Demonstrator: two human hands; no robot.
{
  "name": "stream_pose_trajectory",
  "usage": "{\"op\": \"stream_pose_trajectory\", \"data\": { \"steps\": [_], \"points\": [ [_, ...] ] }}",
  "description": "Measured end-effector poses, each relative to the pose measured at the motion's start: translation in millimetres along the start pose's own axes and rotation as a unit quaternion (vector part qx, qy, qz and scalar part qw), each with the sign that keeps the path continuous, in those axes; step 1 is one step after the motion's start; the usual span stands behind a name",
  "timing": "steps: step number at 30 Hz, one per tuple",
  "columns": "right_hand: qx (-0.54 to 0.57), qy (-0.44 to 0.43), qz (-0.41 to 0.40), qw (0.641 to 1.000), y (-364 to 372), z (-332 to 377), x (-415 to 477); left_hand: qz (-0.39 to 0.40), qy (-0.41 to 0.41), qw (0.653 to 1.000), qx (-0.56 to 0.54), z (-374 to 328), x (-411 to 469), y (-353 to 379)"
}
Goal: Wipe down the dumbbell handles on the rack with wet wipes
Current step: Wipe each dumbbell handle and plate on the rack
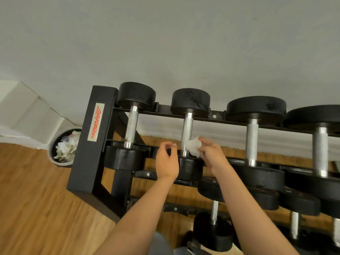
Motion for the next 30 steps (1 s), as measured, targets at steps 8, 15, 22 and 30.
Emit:
{"op": "stream_pose_trajectory", "data": {
  "steps": [8,15,22,30],
  "points": [
    [-0.192,-0.065,0.023,0.979,19.7,13.7,-1.7,-0.007,0.006,1.0,-0.002,-3.7,-2.6,-0.3],
    [-0.384,-0.021,-0.014,0.923,26.5,5.5,21.0,-0.012,0.011,1.0,0.009,-5.7,-3.3,-1.3],
    [-0.412,0.019,0.023,0.911,27.1,6.8,22.3,-0.011,0.009,1.0,-0.003,-4.7,-2.5,-0.7],
    [-0.297,-0.045,-0.015,0.954,10.7,5.5,18.0,-0.007,0.001,1.0,-0.001,-2.8,-2.2,-1.0]
  ]
}}
Point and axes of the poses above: each hand's wrist, its own x-axis towards the middle knuckle, its own y-axis out of the palm, z = x × y, the point moved 7 cm from there along x, towards the middle knuckle, and after that the axes turned 15 degrees about z, right-handed, at the moved point
